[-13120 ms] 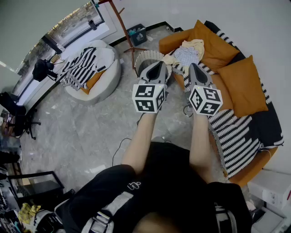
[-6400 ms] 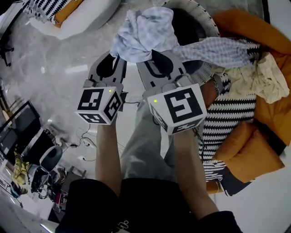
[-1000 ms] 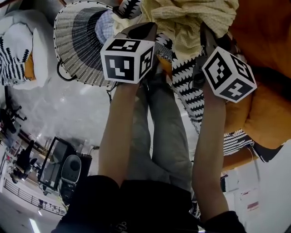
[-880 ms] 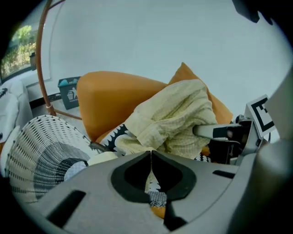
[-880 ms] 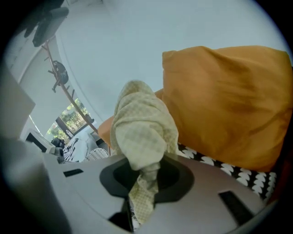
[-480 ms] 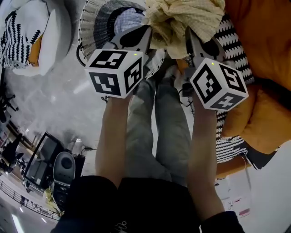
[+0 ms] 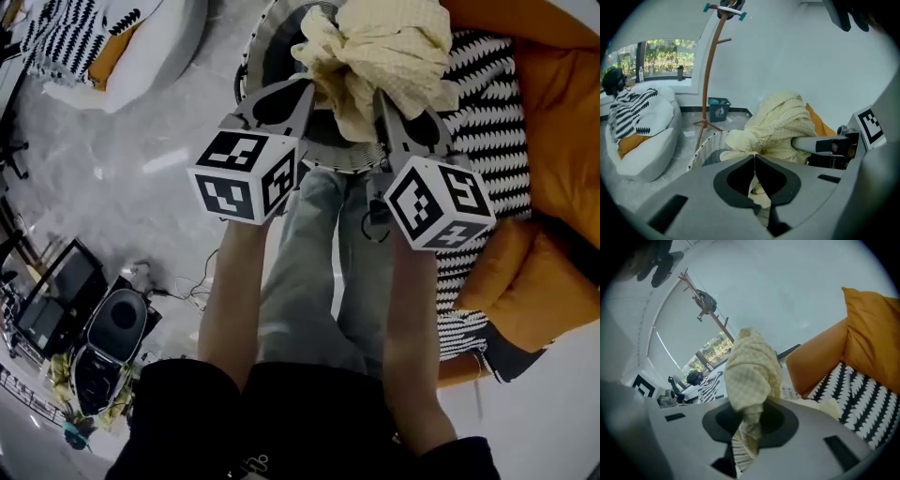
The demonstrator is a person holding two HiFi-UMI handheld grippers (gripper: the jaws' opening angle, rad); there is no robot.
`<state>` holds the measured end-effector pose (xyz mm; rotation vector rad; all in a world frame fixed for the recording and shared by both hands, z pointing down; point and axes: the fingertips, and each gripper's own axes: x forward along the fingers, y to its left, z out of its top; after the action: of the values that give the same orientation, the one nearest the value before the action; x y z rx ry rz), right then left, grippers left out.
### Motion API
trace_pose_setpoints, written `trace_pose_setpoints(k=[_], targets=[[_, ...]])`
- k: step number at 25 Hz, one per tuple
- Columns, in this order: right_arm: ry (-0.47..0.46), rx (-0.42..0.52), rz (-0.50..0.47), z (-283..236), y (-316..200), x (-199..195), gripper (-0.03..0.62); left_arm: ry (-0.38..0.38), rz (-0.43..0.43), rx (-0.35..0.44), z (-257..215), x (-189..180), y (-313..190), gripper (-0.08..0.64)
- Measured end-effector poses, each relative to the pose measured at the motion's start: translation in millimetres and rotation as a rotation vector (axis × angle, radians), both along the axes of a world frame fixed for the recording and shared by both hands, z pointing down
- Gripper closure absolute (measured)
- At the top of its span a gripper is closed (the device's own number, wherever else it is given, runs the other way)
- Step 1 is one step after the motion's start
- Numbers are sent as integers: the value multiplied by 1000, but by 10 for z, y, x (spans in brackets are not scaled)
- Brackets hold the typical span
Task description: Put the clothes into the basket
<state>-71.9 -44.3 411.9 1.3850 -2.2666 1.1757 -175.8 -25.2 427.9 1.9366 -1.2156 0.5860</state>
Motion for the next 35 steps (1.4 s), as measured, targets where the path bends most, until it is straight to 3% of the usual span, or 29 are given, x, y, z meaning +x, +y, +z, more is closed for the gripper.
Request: trace_pose_setpoints(k=[5,8,10,13,15,20,22,23,26,30,35], targets=[[-25,-25,-41,-23,66,-483,517,-26,-77,0,-72,-521,108,545],[1,-36,-73,66,220,-546,516,-24,-102,-34,17,-600,244,545],[17,-36,-76,127,285,-531,513,-79,-107,-12,32,-645,269,545],[43,-56,-91,247,364,-535,425,-142,-107,42,30,-673,257,534],[50,-79,-96,323,400,-492,383,-109,-87,29,76,-548,257,503],[50,-96,-64,372,235,-532,385,-64,-65,8,145,-512,78,503],[55,-98,-51,380,124,-654,439,-46,-63,2,173,-648,-26,503],[52,-96,-46,367,68,-732,526,-36,-62,1,178,-734,-82,505],[0,-60,-49,199,12,-860,568,-15,-49,10,114,-834,-165,523],[-64,22,23,-123,164,-301,577,25,44,54,-160,-197,-64,543],[-70,75,158,-509,279,482,578,116,204,91,-595,676,29,551]])
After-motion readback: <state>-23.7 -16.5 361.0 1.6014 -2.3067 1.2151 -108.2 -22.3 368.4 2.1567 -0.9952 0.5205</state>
